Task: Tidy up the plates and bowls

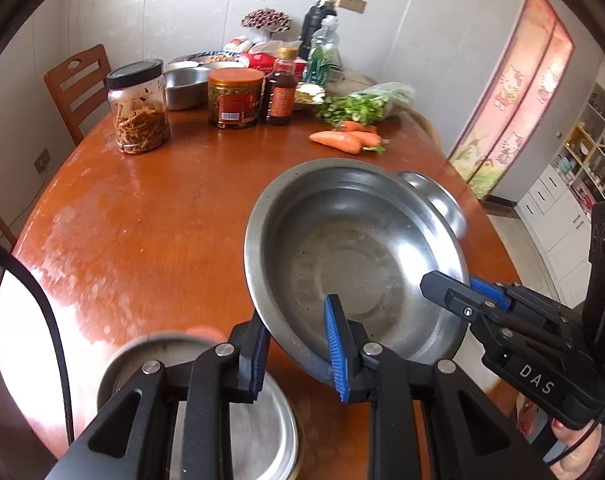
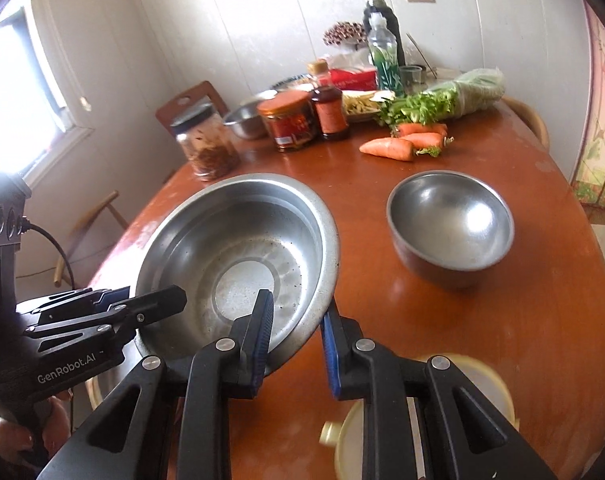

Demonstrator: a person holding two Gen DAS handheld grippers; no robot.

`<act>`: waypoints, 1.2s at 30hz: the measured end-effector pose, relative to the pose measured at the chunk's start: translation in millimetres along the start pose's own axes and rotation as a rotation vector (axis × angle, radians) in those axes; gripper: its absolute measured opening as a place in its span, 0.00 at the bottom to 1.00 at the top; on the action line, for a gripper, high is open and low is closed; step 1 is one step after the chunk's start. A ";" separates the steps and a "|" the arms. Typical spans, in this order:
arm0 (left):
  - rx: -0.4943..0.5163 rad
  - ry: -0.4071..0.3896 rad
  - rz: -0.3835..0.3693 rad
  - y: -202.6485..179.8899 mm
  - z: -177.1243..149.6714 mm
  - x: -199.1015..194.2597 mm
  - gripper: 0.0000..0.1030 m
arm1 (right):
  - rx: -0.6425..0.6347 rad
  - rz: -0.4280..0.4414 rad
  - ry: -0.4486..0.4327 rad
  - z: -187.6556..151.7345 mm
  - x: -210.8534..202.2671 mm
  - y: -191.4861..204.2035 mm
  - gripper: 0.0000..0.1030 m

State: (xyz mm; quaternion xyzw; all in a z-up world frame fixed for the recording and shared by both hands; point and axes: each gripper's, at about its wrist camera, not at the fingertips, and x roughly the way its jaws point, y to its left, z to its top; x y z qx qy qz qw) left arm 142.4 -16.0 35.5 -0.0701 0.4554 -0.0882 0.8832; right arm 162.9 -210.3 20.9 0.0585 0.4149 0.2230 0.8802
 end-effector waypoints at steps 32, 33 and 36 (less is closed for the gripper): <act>0.248 0.153 -0.037 -59.5 -149.9 -25.2 0.32 | 0.013 -0.034 0.112 -163.9 -81.3 7.8 0.25; 0.246 0.158 -0.042 -60.0 -149.8 -22.9 0.32 | 0.015 -0.036 0.114 -164.4 -82.1 6.5 0.26; 0.245 0.172 -0.054 -62.6 -149.1 -16.2 0.32 | 0.028 -0.040 0.117 -162.2 -81.2 0.6 0.26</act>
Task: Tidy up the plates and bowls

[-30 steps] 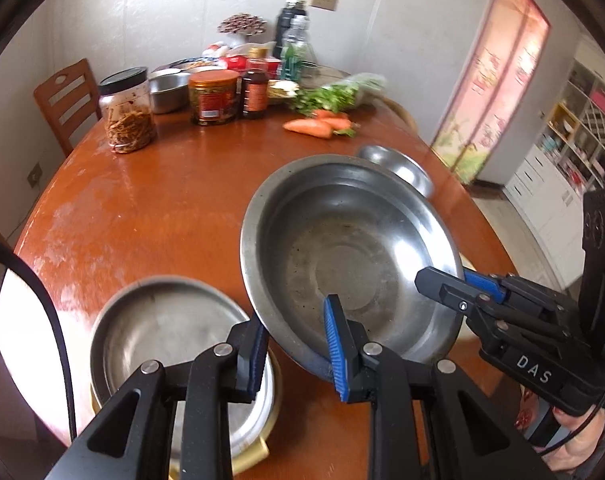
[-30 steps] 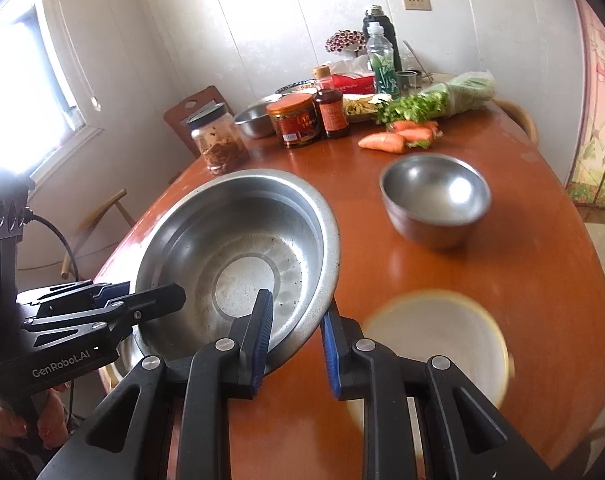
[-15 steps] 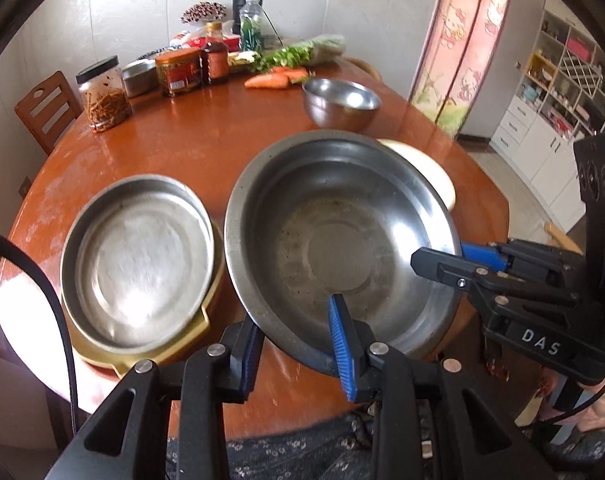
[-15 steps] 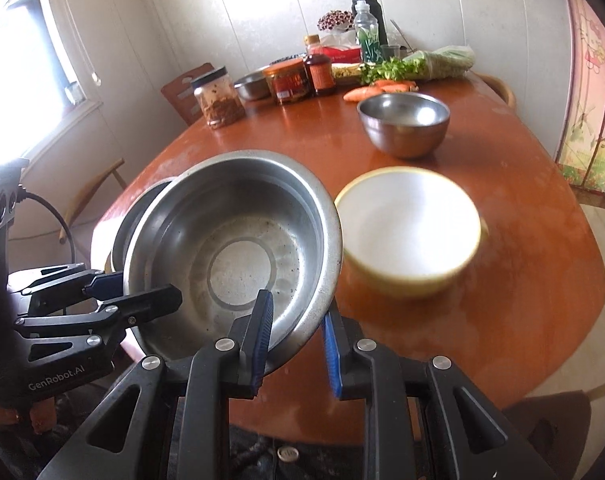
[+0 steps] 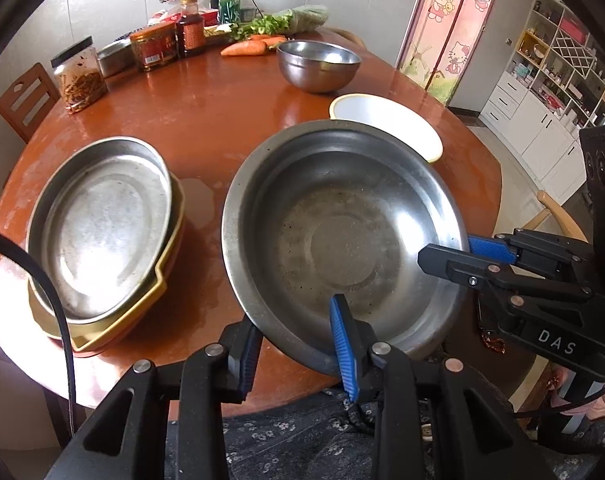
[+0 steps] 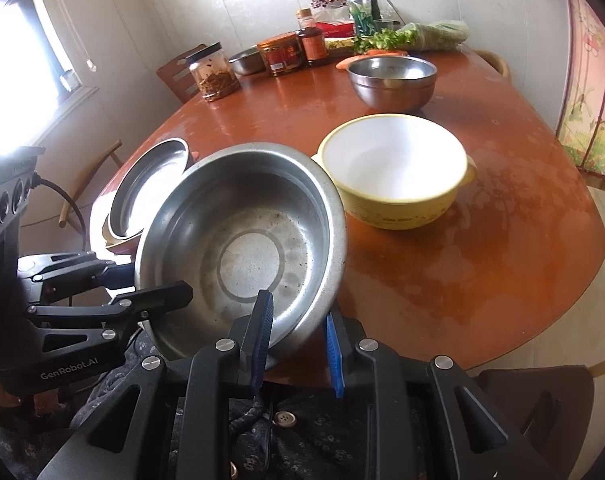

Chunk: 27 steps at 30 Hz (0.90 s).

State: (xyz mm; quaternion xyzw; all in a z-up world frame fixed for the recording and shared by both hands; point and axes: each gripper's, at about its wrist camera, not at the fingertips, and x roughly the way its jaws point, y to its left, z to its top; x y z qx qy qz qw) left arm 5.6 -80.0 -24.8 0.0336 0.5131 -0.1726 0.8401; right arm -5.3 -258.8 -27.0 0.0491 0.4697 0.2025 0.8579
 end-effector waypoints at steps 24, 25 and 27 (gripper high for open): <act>0.021 0.027 -0.028 -25.4 42.6 35.9 0.34 | 0.078 -0.046 -0.037 27.6 12.1 -53.0 0.26; 0.016 0.025 -0.030 -26.2 45.7 38.0 0.34 | 0.080 -0.049 -0.039 29.7 12.9 -55.7 0.26; 0.012 0.022 -0.033 -27.8 51.4 42.4 0.34 | 0.085 -0.050 -0.041 34.6 15.3 -63.4 0.26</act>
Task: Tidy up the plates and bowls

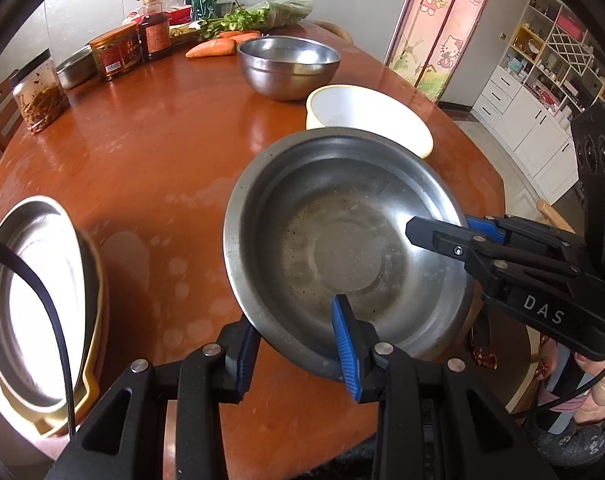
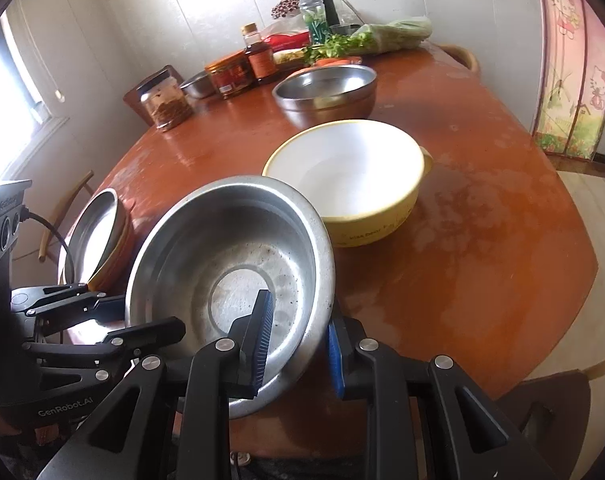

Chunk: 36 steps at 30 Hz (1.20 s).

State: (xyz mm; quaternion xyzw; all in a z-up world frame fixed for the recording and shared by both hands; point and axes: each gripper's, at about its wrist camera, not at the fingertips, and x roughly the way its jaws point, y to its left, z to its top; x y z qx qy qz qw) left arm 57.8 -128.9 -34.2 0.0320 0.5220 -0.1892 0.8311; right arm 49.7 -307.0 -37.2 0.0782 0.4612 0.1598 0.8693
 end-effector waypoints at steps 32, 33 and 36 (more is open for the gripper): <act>-0.028 -0.033 0.082 9.9 1.8 -4.4 0.50 | 0.003 0.068 -0.001 9.7 10.4 2.4 0.38; -0.028 -0.036 0.085 10.2 1.4 -5.8 0.51 | 0.005 0.069 -0.003 9.3 9.7 1.9 0.39; -0.031 -0.048 0.089 10.9 0.5 -10.6 0.54 | 0.010 0.065 -0.007 9.1 7.7 0.3 0.40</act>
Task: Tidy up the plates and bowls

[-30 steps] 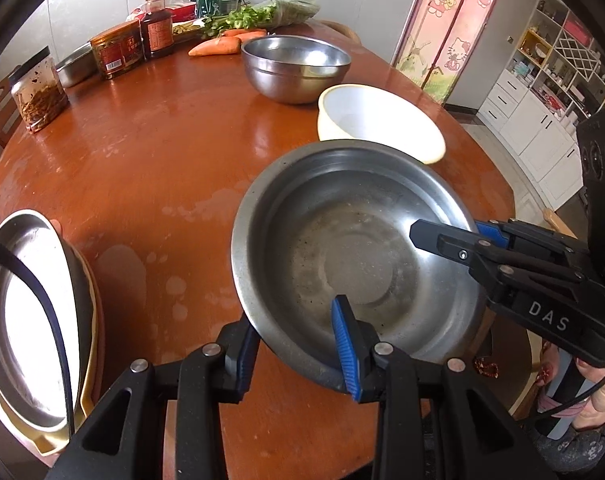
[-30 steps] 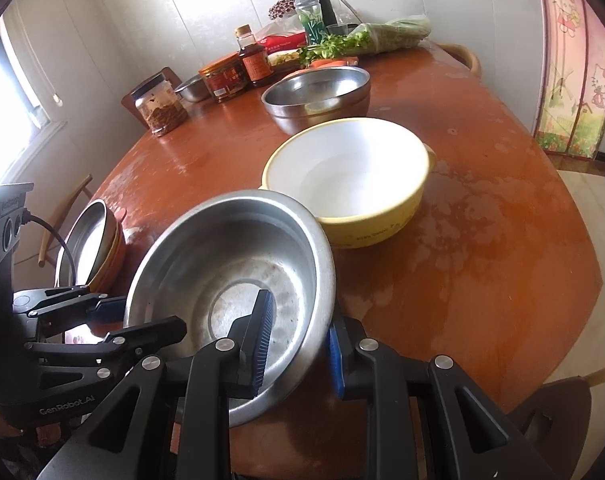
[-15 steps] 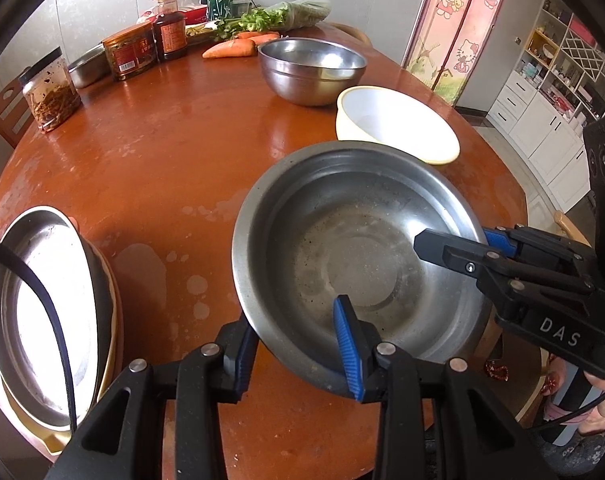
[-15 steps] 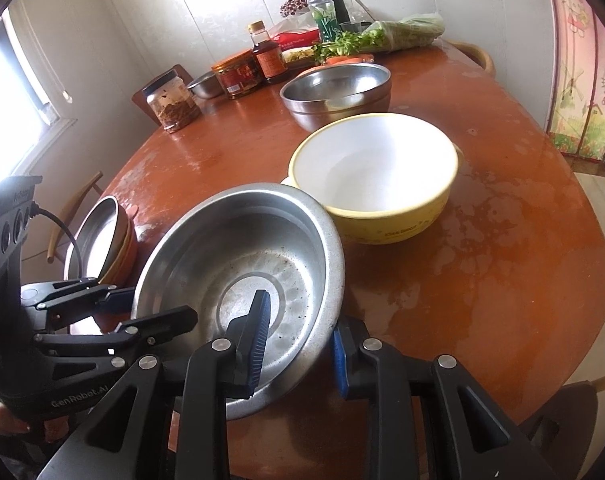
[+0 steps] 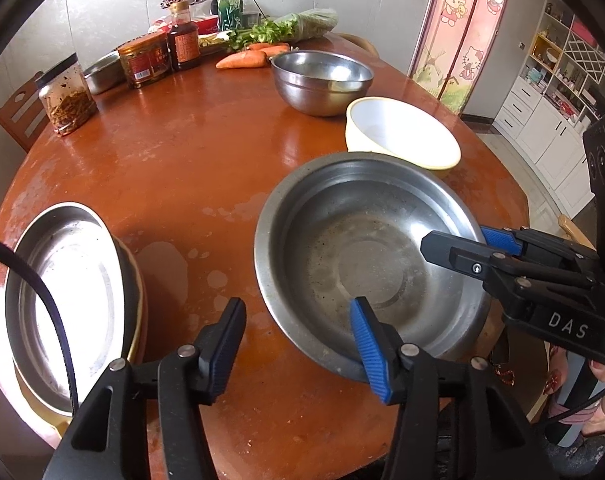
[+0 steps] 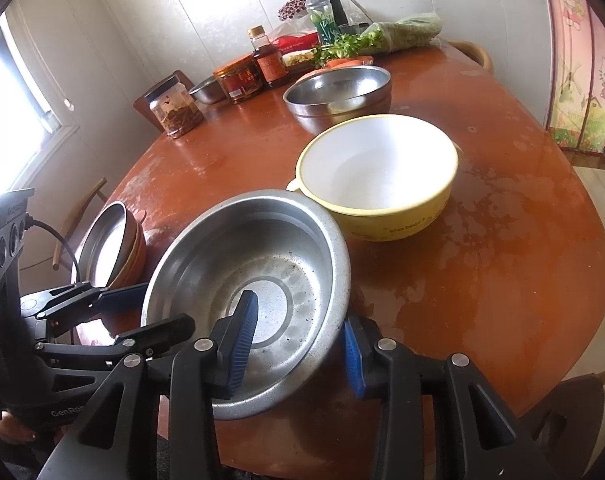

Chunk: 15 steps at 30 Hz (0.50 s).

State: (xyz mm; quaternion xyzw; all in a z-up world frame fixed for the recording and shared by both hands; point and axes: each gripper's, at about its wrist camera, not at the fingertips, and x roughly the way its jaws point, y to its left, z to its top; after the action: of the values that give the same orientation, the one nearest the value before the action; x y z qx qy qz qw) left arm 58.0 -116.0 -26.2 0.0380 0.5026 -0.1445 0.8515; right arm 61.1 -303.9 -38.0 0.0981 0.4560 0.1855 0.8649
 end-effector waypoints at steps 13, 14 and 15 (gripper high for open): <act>-0.015 -0.071 0.010 1.6 4.3 -27.3 0.62 | 0.037 0.007 -0.045 0.0 -17.0 -9.5 0.50; -0.014 -0.080 0.012 0.9 5.2 -29.8 0.63 | 0.037 0.006 -0.050 0.7 -18.6 -10.1 0.50; -0.011 -0.090 0.017 -0.2 7.2 -32.1 0.63 | 0.038 0.005 -0.055 1.0 -20.4 -9.7 0.52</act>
State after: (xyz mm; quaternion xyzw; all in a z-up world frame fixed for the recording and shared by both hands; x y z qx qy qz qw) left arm 49.5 -110.9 5.2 0.0309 0.4644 -0.1360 0.8746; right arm 53.7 -321.2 -25.4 0.1207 0.4350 0.1763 0.8747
